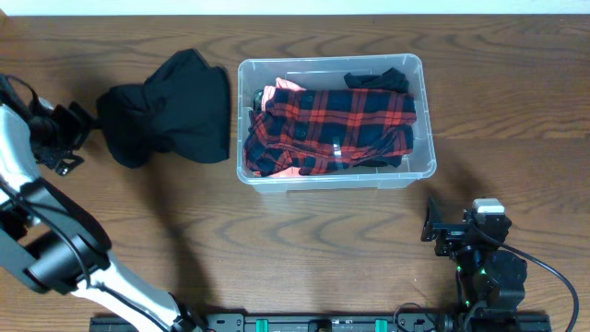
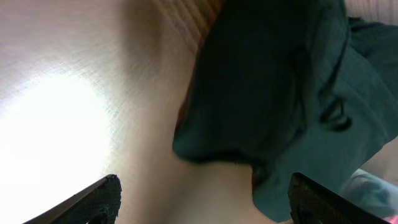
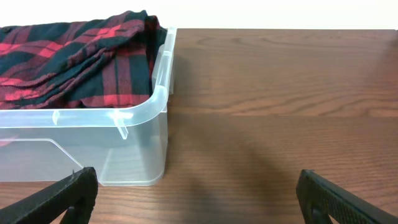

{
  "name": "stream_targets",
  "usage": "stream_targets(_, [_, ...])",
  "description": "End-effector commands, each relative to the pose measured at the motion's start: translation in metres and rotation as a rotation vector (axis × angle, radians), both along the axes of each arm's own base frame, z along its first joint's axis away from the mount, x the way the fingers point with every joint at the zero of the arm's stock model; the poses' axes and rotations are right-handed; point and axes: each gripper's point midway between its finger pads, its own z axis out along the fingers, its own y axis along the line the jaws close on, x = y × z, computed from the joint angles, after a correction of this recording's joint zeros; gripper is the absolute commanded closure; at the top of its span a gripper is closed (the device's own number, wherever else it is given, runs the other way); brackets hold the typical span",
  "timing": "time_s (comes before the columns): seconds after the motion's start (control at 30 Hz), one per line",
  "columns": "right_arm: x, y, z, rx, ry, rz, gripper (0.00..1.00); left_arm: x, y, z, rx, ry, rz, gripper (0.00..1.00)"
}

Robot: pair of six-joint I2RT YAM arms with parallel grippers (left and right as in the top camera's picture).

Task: Pack container
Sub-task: 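Move the left gripper to the black garment and grasp it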

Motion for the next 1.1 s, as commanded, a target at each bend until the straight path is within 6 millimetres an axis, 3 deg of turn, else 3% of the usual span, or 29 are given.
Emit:
stream_targets(0.0, [0.0,-0.002,0.0,-0.014,-0.004,-0.003,0.01,0.017,-0.018,-0.019,-0.153,-0.086,-0.081,0.14])
stream_targets(0.23, [0.0,-0.002,0.0,-0.014,-0.004,-0.003,0.01,0.027,-0.021,-0.068,-0.193,-0.059,-0.11,0.14])
stream_targets(0.43, [0.0,-0.002,0.0,-0.014,-0.004,-0.003,0.01,0.03,-0.022,-0.085,-0.212,-0.056,-0.112,0.16])
stream_targets(0.63, [0.0,-0.002,0.0,-0.014,-0.004,-0.003,0.01,0.042,-0.037,-0.077,-0.259,-0.131,-0.167,0.48])
stream_targets(0.73, [0.0,-0.002,0.0,-0.014,-0.004,-0.003,0.01,0.045,-0.048,-0.077,-0.262,-0.127,-0.2,0.54])
stream_targets(0.87, [0.0,-0.002,0.0,-0.014,-0.004,-0.003,0.01,0.044,-0.063,-0.075,-0.271,-0.113,-0.246,0.8])
stream_targets(0.9, [0.0,-0.002,0.0,-0.014,-0.004,-0.003,0.01,0.043,-0.065,-0.073,-0.275,-0.107,-0.248,0.81])
stream_targets(0.93, [0.0,-0.002,0.0,-0.014,-0.004,-0.003,0.01,0.041,-0.066,-0.069,-0.28,-0.103,-0.247,0.81])
stream_targets(0.97, [0.0,-0.002,0.0,-0.014,-0.004,-0.003,0.01,0.04,-0.066,-0.063,-0.282,-0.1,-0.246,0.88])
stream_targets(1.07, [0.0,-0.002,0.0,-0.014,-0.004,-0.003,0.01,0.036,-0.067,-0.033,-0.273,-0.106,-0.248,0.94])
